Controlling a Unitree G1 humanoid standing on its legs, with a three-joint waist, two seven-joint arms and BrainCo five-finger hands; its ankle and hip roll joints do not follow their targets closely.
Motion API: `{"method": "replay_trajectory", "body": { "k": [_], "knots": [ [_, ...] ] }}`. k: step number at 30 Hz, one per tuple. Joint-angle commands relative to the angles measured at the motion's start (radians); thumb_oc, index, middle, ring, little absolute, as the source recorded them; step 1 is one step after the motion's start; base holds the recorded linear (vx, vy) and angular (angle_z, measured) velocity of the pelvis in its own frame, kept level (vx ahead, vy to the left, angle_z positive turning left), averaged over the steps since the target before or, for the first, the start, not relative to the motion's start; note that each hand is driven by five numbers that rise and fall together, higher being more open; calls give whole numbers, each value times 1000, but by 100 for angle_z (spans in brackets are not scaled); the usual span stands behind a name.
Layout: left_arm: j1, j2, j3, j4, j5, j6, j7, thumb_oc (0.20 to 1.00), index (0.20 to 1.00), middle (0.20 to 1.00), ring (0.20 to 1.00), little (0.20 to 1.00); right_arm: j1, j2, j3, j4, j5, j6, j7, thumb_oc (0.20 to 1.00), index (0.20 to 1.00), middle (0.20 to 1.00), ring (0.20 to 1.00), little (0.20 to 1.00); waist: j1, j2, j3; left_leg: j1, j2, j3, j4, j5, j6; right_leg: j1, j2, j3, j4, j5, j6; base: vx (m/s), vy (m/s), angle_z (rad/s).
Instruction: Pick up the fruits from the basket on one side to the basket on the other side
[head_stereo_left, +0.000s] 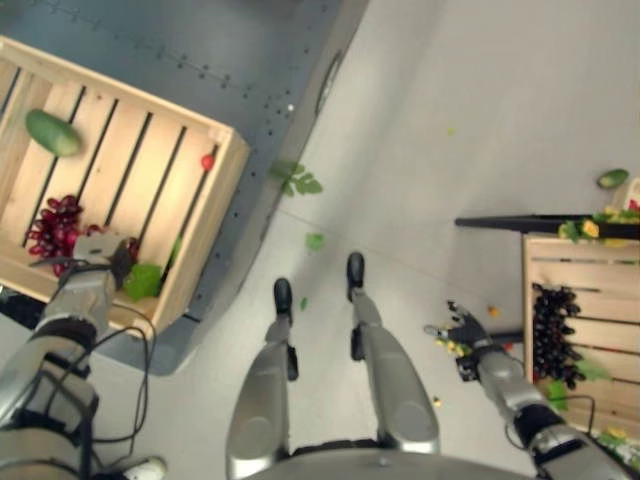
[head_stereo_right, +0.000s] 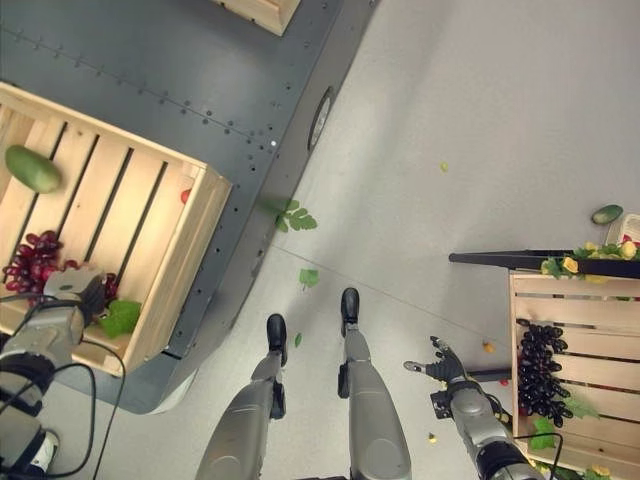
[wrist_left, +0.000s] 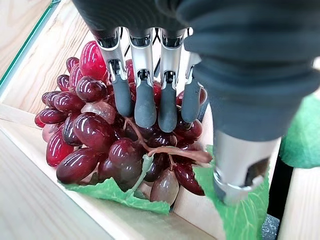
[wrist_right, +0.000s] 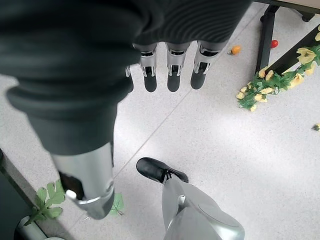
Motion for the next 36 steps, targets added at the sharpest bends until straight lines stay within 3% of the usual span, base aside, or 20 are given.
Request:
{"method": "replay_trajectory", "body": {
  "k": [1, 13, 22, 36],
  "knots": [
    [10, 50, 4, 37, 0, 6, 7, 1000, 1000, 1000, 1000, 1000, 42, -58, -1, -18, 12, -16, 1, 1000, 1000, 1000, 1000, 1000, 10, 32, -3, -91, -15, -36, 5, 40, 15, -1, 5, 30, 84, -110, 103, 0, 0, 0],
    [59, 91, 57, -48, -26, 0, 22, 1000, 1000, 1000, 1000, 1000, 60, -60, -21, -27, 15, -20, -10, 1000, 1000, 1000, 1000, 1000, 16, 44, -3, -100, -17, -39, 4, 43, 14, -8, 6, 27, 81, -111, 101, 0, 0, 0],
    [77, 108, 81, -9, -52, -5, 32, 1000, 1000, 1000, 1000, 1000, 64, -61, -20, -27, 19, -24, -11, 1000, 1000, 1000, 1000, 1000, 15, 51, -3, -93, -17, -39, 0, 43, 12, -3, 6, 29, 80, -112, 102, 0, 0, 0],
    [116, 160, 174, -180, -157, -31, 39, 1000, 1000, 1000, 1000, 1000, 79, -58, -50, -21, 28, -25, -10, 1000, 1000, 1000, 1000, 1000, 23, 58, -3, -92, -17, -48, -3, 44, 13, -1, 8, 23, 79, -117, 101, 0, 0, 0]
  ]
}}
